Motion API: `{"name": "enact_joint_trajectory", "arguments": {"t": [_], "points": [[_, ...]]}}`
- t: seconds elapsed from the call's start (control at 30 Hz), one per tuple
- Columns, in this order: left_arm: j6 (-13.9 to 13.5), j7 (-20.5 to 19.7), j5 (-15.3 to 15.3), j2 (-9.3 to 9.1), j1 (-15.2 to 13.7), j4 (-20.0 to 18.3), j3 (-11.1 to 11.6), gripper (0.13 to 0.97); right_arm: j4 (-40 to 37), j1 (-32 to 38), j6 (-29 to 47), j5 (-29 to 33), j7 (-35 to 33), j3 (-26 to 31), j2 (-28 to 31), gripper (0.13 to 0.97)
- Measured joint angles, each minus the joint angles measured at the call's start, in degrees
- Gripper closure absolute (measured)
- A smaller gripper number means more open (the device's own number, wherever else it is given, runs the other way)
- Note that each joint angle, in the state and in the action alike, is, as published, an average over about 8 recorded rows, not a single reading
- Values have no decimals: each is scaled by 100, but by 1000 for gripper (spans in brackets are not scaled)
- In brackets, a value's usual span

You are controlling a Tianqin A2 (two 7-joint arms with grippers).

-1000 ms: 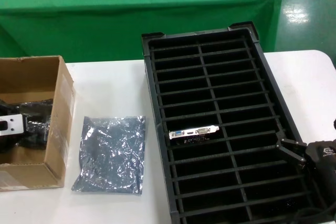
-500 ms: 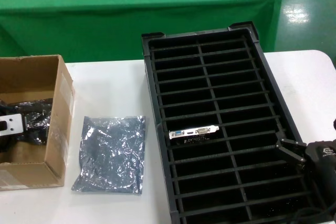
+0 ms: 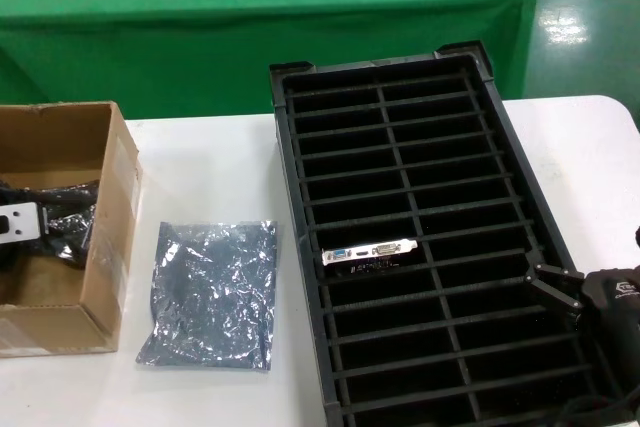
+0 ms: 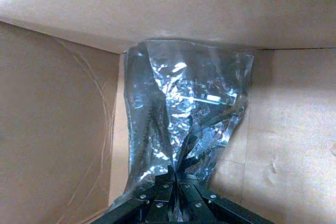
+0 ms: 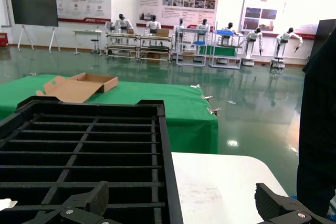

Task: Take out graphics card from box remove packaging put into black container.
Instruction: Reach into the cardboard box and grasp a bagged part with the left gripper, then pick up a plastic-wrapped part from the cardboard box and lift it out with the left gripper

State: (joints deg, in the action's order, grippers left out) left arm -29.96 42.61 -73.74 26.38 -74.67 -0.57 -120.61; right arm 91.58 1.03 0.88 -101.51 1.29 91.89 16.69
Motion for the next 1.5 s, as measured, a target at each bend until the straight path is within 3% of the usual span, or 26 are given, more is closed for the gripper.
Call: {"name": "enact_joint_trajectory", "arguments": {"t": [0.43, 0.6, 0.83, 1.03, 1.3, 1.5], "points": [[-235, 149, -23, 174, -217, -95, 27, 957, 0, 0, 0, 0, 0, 0, 0, 129], [-351, -137, 60, 343, -135, -530, -11, 957, 0, 0, 0, 0, 0, 0, 0, 129], [-463, -1437, 478, 868, 441, -2131, -62, 958, 0, 0, 0, 0, 0, 0, 0, 129], [-509, -2756, 1069, 1328, 1041, -3649, 105, 958, 0, 0, 0, 0, 0, 0, 0, 129], [-713, -4394, 2160, 1763, 1921, -5620, 726, 958, 0, 0, 0, 0, 0, 0, 0, 129], [-892, -5170, 2978, 1847, 2431, -6721, 1299, 958, 0, 0, 0, 0, 0, 0, 0, 129]]}}
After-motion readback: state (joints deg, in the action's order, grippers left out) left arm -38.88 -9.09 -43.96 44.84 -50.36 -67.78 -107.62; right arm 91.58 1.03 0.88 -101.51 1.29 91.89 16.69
